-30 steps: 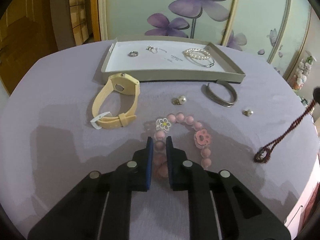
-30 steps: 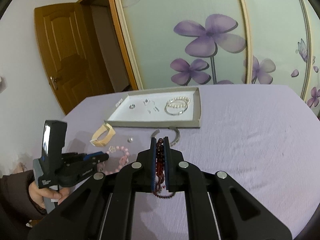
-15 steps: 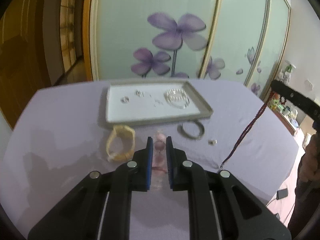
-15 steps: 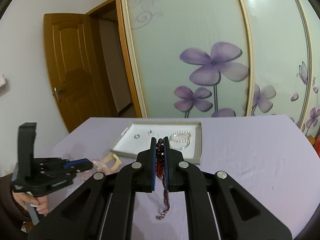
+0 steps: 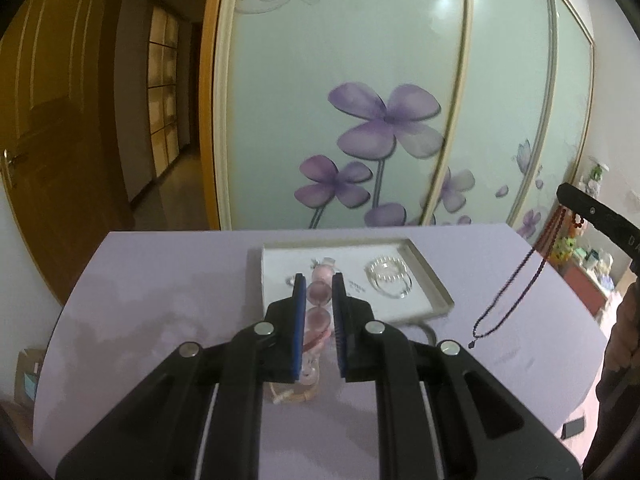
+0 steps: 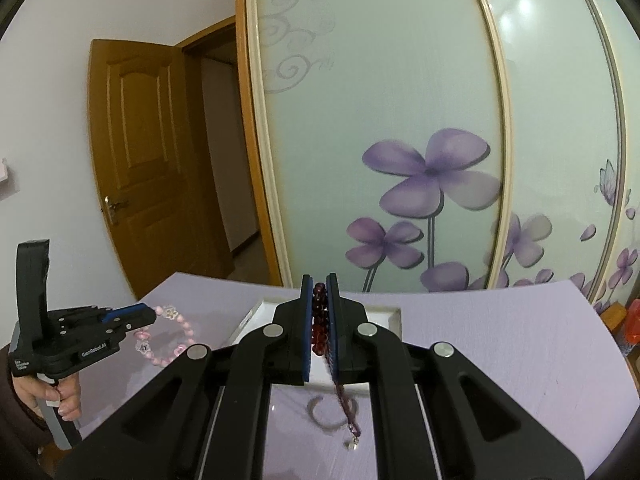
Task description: Organize jewelry
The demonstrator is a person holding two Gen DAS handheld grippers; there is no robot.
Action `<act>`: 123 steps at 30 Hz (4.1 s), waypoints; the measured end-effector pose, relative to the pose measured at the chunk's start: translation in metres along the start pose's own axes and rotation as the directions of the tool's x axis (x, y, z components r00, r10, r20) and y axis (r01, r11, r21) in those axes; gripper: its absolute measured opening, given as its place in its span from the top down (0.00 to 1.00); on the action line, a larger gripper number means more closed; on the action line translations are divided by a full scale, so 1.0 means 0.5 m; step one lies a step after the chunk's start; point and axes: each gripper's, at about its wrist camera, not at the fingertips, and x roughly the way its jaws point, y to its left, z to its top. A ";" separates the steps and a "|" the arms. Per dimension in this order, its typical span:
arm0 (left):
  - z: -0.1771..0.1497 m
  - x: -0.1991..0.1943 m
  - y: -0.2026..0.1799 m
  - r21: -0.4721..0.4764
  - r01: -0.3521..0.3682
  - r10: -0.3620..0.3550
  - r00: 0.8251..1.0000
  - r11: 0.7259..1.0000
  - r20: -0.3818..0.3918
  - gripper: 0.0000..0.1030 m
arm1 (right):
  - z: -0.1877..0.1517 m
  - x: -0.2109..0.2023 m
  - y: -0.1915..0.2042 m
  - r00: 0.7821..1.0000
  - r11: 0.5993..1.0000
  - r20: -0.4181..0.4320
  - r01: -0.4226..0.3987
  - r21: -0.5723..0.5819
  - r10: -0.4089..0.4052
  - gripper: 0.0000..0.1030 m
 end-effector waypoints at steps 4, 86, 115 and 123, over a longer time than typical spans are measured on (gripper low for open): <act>0.029 0.024 0.016 -0.025 -0.001 0.002 1.000 1.000 0.016 0.87 | 0.025 0.034 -0.013 1.000 1.000 0.007 0.012 0.017 -0.012 0.94; -0.073 0.163 0.084 -0.064 -0.043 0.038 0.996 0.997 -0.076 0.36 | -0.243 0.134 -0.066 0.971 0.999 -0.236 0.034 -0.018 -0.038 0.45; -0.203 0.176 -0.014 -0.003 0.024 -0.024 0.981 1.000 -0.194 0.32 | -0.381 0.191 -0.051 0.842 0.993 -0.528 0.111 -0.038 -0.114 0.85; -0.219 0.225 -0.080 0.030 0.045 -0.036 0.968 0.999 -0.248 0.33 | -0.362 0.145 -0.095 0.871 0.990 -0.482 0.133 0.042 -0.096 0.85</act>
